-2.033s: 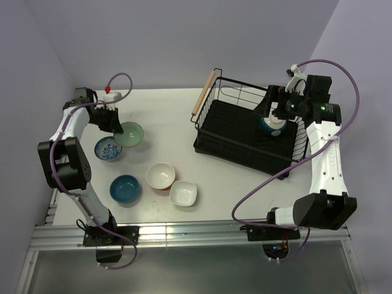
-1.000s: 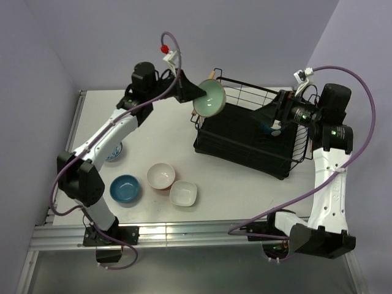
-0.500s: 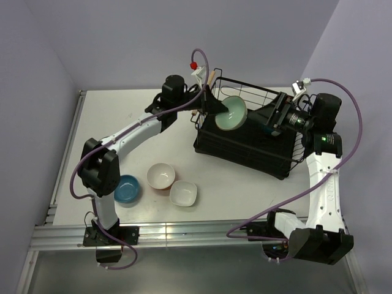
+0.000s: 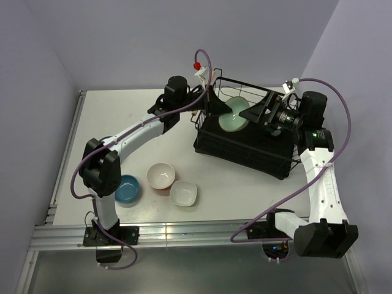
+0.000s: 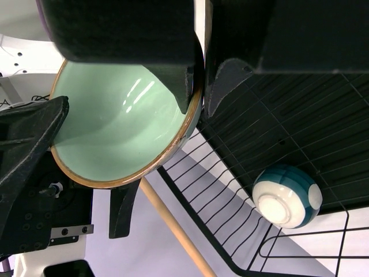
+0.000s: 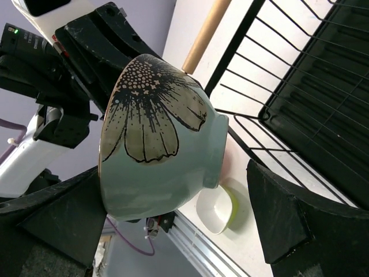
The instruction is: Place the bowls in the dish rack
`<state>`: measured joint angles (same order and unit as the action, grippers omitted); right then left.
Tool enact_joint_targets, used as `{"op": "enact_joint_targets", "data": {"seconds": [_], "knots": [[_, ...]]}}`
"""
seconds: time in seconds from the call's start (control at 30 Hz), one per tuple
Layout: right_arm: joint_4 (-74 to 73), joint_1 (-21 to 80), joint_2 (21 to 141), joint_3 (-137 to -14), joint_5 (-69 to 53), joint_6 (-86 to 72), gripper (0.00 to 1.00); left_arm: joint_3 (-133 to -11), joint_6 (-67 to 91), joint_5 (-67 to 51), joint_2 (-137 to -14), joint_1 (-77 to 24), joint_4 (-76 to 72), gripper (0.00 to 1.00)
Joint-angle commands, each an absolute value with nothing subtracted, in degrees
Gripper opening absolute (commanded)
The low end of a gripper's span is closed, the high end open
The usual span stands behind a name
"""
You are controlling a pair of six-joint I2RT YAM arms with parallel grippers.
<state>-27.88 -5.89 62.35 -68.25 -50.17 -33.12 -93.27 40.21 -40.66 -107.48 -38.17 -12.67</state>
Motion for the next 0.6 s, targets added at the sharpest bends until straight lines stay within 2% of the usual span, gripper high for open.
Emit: {"op": "enact_joint_targets", "data": {"seconds": [0.0, 0.33, 0.57], "knots": [[-25.94, -5.01, 62.14, -68.12, -48.60, -33.66, 1.00, -95.54, 43.06, -42.19, -104.94, -38.23, -19.60, 0.00], [-22.50, -4.13, 62.84, -66.62, -52.47, -37.44, 0.98, -95.27, 43.16, -42.01, -104.94, -38.85, -19.34, 0.00], [-19.87, -4.04, 63.02, -65.57, -54.75, -38.93, 0.79, -95.19, 42.98, -42.10, -105.20, -39.64, -19.16, 0.00]]}}
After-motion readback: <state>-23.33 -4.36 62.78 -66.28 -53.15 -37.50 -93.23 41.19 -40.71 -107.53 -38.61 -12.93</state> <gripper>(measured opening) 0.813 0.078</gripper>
